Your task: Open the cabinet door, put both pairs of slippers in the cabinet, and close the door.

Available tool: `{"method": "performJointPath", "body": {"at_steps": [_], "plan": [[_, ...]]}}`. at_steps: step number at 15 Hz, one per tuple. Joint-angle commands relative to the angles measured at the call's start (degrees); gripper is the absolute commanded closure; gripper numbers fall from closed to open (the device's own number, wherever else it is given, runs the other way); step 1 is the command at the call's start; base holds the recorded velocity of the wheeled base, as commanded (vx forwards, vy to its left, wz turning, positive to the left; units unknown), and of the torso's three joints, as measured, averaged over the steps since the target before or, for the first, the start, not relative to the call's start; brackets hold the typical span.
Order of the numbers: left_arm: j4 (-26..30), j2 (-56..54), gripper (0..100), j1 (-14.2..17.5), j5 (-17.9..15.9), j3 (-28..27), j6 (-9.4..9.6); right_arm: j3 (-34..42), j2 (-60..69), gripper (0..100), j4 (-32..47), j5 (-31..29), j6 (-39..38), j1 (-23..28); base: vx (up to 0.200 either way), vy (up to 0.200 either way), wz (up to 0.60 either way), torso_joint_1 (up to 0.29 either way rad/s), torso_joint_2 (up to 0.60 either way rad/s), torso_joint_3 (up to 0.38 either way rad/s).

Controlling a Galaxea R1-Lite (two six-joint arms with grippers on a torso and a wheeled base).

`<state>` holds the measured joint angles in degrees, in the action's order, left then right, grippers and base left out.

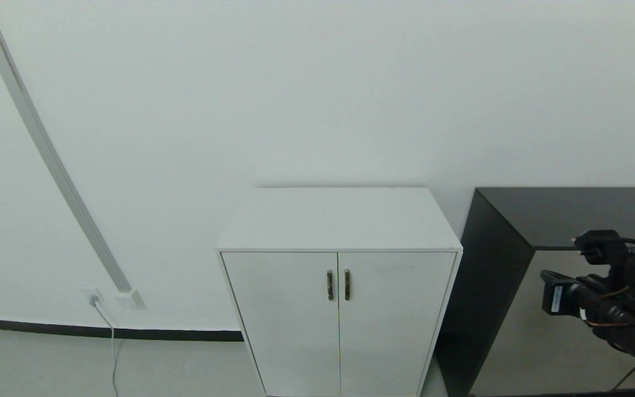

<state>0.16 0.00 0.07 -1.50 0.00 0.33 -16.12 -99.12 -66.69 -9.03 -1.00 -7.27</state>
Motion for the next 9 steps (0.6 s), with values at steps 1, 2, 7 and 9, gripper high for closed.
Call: {"method": "performJointPath", "body": {"at_steps": [1,2,7,9], "plan": [[0.02,0.00,100,0.01,0.01,0.00,0.02,5.39,8.07,100,0.07,1.30,0.56,2.26,0.000,0.000,0.00,0.000,0.00,0.000],[0.02,0.00,100,0.01,0.01,0.00,0.02,7.15,10.18,100,0.07,1.47,0.56,2.61,0.000,0.000,0.00,0.000,0.00,0.000],[0.02,0.00,100,0.01,-0.08,0.00,0.02,14.45,20.90,100,0.60,1.56,0.65,2.87,0.000,0.000,0.00,0.000,0.00,0.000],[0.02,0.00,100,0.01,0.01,0.00,0.02,15.76,25.38,100,3.68,1.56,0.65,2.87,0.000,0.000,0.00,0.000,0.00,0.000]]}}
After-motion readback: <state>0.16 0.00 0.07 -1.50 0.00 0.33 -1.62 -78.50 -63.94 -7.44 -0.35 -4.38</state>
